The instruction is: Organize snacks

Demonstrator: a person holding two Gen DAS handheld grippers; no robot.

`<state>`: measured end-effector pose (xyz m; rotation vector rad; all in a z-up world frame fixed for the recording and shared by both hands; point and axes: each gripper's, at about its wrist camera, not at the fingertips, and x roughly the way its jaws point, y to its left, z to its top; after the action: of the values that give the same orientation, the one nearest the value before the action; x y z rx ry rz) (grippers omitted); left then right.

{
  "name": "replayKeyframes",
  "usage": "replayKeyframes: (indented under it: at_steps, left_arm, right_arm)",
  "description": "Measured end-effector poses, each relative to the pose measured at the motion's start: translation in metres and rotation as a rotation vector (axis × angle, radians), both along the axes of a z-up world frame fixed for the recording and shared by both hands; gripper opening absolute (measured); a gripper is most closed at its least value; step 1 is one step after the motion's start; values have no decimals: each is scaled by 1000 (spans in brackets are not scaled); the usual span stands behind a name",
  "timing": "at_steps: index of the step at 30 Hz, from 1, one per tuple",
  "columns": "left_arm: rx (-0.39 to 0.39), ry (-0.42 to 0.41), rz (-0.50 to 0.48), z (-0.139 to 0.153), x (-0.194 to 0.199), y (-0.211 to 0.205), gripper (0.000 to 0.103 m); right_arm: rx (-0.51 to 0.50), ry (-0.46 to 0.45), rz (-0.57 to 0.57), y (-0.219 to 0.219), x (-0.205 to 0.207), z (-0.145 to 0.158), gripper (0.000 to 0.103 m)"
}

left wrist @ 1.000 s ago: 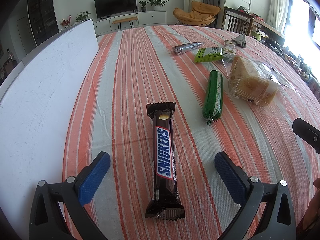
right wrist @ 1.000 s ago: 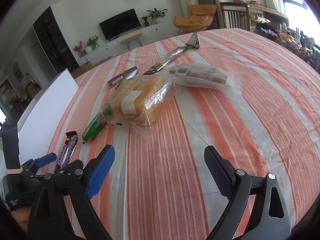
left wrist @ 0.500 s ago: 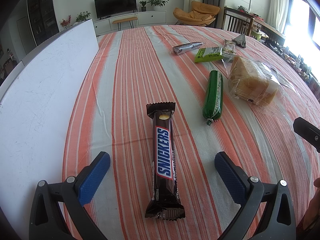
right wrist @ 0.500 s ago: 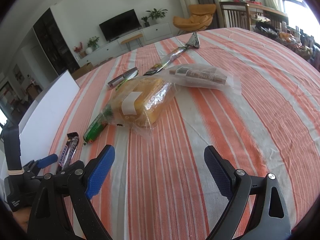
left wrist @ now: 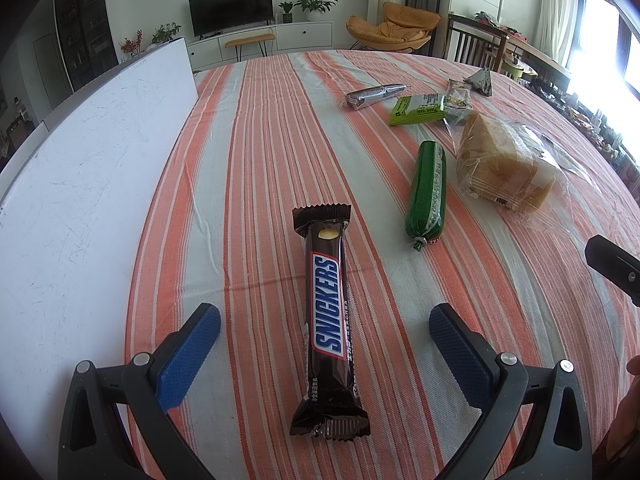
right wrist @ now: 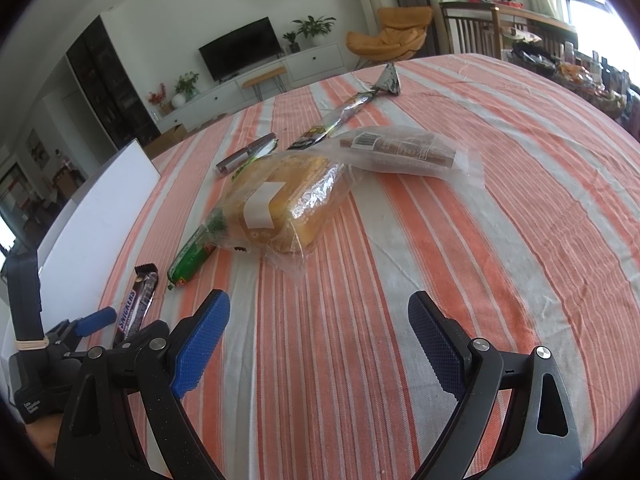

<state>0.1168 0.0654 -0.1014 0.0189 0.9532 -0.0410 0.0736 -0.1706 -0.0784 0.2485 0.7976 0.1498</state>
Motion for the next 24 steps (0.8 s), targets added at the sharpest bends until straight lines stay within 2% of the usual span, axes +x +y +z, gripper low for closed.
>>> replayKeyframes:
  at_steps: [24]
  left_arm:
    - [0, 0, 0, 0, 0, 0, 103]
  right_arm:
    - [5, 1, -3, -1, 0, 0, 93]
